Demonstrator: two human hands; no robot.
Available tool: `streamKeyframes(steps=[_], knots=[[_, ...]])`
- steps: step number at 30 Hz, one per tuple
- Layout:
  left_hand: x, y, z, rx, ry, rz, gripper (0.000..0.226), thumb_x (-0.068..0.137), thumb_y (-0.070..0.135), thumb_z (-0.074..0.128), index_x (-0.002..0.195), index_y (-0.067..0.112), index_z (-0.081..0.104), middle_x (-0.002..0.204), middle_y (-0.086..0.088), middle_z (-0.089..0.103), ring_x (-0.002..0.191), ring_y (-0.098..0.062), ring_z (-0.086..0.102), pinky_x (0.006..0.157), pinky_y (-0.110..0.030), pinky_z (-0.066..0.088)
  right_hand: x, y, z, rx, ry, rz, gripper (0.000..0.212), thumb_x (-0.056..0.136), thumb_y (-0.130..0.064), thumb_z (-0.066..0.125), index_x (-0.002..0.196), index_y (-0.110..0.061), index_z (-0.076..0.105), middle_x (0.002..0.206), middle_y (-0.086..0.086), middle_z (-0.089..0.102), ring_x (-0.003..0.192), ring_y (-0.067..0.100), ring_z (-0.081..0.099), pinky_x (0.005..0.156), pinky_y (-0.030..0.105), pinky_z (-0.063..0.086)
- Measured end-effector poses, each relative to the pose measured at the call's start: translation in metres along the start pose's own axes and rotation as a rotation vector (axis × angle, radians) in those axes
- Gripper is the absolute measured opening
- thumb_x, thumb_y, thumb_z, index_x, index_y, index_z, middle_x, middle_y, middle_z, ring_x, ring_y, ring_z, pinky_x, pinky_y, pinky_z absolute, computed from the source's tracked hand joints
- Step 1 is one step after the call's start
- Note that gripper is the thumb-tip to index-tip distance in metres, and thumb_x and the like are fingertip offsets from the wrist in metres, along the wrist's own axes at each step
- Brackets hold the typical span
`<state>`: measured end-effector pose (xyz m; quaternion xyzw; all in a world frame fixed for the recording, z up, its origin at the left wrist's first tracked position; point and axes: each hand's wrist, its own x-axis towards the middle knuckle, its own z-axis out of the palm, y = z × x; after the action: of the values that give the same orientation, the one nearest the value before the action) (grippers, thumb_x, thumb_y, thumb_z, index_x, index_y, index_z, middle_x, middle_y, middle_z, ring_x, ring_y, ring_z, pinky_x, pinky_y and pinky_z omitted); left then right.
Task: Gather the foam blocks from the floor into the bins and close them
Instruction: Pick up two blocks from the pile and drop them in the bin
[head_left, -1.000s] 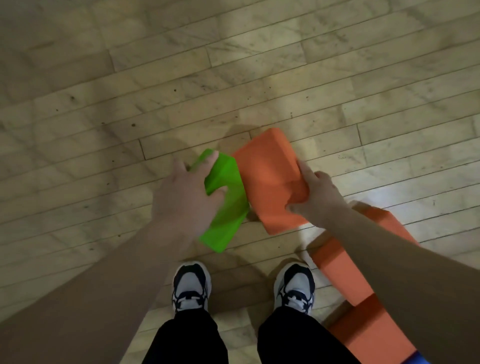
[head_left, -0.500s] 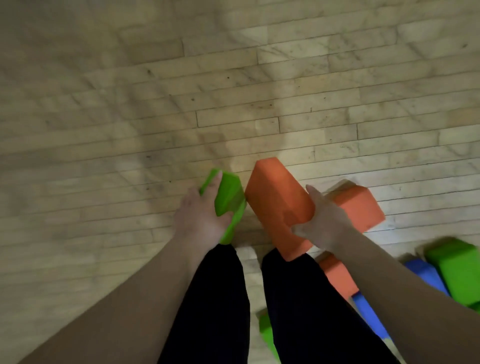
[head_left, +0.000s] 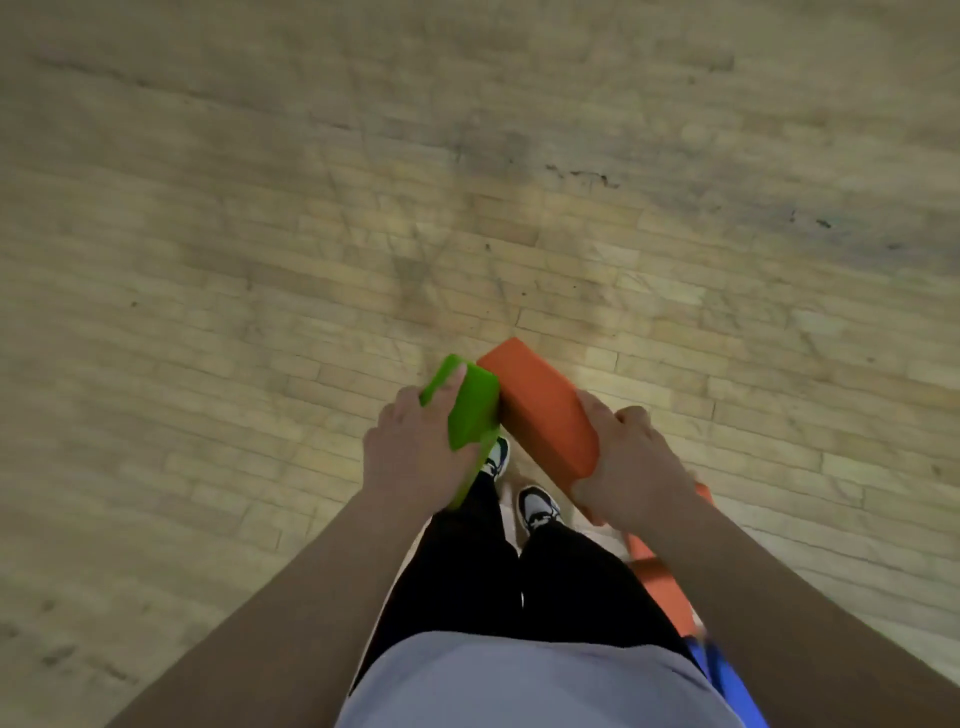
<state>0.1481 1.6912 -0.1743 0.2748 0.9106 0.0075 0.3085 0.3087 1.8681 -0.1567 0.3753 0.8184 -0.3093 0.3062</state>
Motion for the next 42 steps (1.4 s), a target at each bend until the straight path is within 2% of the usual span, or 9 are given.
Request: streamKeyframes(steps=[5, 8, 13, 20, 26, 30, 35, 38, 42], knots=[[-0.092, -0.031, -0.010, -0.174, 0.096, -0.162, 0.094, 0.087, 0.060, 0.060, 0.158, 0.053, -0.001, 0.134, -0.004, 0.041, 0.121, -0.029, 0.050, 0.096, -0.046, 0.048, -0.046, -0.040, -0.019, -0.129, 0.091, -0.251, 0.093, 0.078, -0.049, 0.069, 0.156, -0.040, 0.018, 0.134, 0.005, 0.040, 0.117, 0.028, 0.051, 0.101, 0.042, 0.047], [-0.147, -0.057, -0.005, -0.285, 0.155, -0.256, 0.093, 0.088, 0.059, 0.060, 0.159, 0.051, 0.001, 0.132, -0.004, 0.042, 0.119, -0.030, 0.051, 0.092, -0.045, 0.050, -0.073, -0.074, -0.013, -0.179, 0.132, -0.401, 0.093, 0.079, -0.046, 0.072, 0.157, -0.040, 0.023, 0.138, 0.003, 0.040, 0.123, 0.029, 0.047, 0.104, 0.043, 0.043], [-0.236, -0.120, 0.008, -0.444, 0.242, -0.484, 0.095, 0.088, 0.058, 0.063, 0.157, 0.055, -0.002, 0.131, -0.001, 0.043, 0.118, -0.027, 0.053, 0.092, -0.045, 0.053, -0.118, -0.151, 0.027, -0.305, 0.118, -0.689, 0.092, 0.079, -0.043, 0.075, 0.158, -0.035, 0.028, 0.138, 0.002, 0.043, 0.124, 0.027, 0.050, 0.102, 0.045, 0.045], [-0.403, -0.257, 0.070, -0.657, 0.430, -0.813, 0.094, 0.090, 0.057, 0.063, 0.158, 0.053, -0.002, 0.127, 0.001, 0.044, 0.110, -0.024, 0.056, 0.085, -0.041, 0.055, -0.210, -0.293, 0.172, -0.569, 0.034, -1.040, 0.090, 0.080, -0.047, 0.077, 0.156, -0.039, 0.029, 0.145, -0.003, 0.042, 0.129, 0.023, 0.050, 0.104, 0.042, 0.046], [-0.588, -0.377, 0.138, -0.830, 0.536, -1.154, 0.094, 0.089, 0.056, 0.066, 0.158, 0.054, 0.003, 0.137, 0.000, 0.044, 0.115, -0.026, 0.056, 0.086, -0.043, 0.057, -0.341, -0.406, 0.348, -0.701, -0.154, -1.265, 0.085, 0.080, -0.050, 0.070, 0.155, -0.041, 0.032, 0.145, -0.008, 0.042, 0.128, 0.019, 0.051, 0.106, 0.037, 0.045], [-0.686, -0.427, 0.157, -0.859, 0.579, -1.316, 0.093, 0.087, 0.053, 0.067, 0.158, 0.054, 0.007, 0.136, -0.001, 0.046, 0.117, -0.027, 0.056, 0.089, -0.041, 0.055, -0.418, -0.460, 0.427, -0.749, -0.251, -1.403, 0.086, 0.080, -0.053, 0.068, 0.157, -0.038, 0.032, 0.148, -0.007, 0.040, 0.132, 0.018, 0.050, 0.109, 0.037, 0.045], [-0.749, -0.472, 0.173, -0.928, 0.678, -1.432, 0.094, 0.085, 0.053, 0.068, 0.157, 0.055, 0.007, 0.134, 0.002, 0.046, 0.113, -0.024, 0.057, 0.087, -0.043, 0.057, -0.477, -0.520, 0.490, -0.843, -0.282, -1.544, 0.083, 0.082, -0.050, 0.071, 0.156, -0.038, 0.035, 0.146, -0.004, 0.044, 0.129, 0.020, 0.053, 0.103, 0.031, 0.044], [-0.766, -0.499, 0.180, -0.960, 0.716, -1.496, 0.094, 0.086, 0.054, 0.069, 0.157, 0.056, 0.007, 0.135, 0.003, 0.046, 0.112, -0.023, 0.057, 0.084, -0.040, 0.058, -0.494, -0.553, 0.523, -0.903, -0.303, -1.585, 0.082, 0.085, -0.050, 0.071, 0.157, -0.037, 0.034, 0.149, -0.003, 0.042, 0.132, 0.020, 0.050, 0.104, 0.032, 0.043], [-0.782, -0.549, 0.181, -0.971, 0.738, -1.542, 0.094, 0.086, 0.056, 0.068, 0.156, 0.057, 0.006, 0.135, 0.002, 0.046, 0.113, -0.023, 0.056, 0.087, -0.042, 0.057, -0.502, -0.604, 0.569, -0.913, -0.368, -1.593, 0.082, 0.086, -0.052, 0.071, 0.157, -0.040, 0.031, 0.154, -0.003, 0.038, 0.135, 0.021, 0.048, 0.107, 0.036, 0.045]])
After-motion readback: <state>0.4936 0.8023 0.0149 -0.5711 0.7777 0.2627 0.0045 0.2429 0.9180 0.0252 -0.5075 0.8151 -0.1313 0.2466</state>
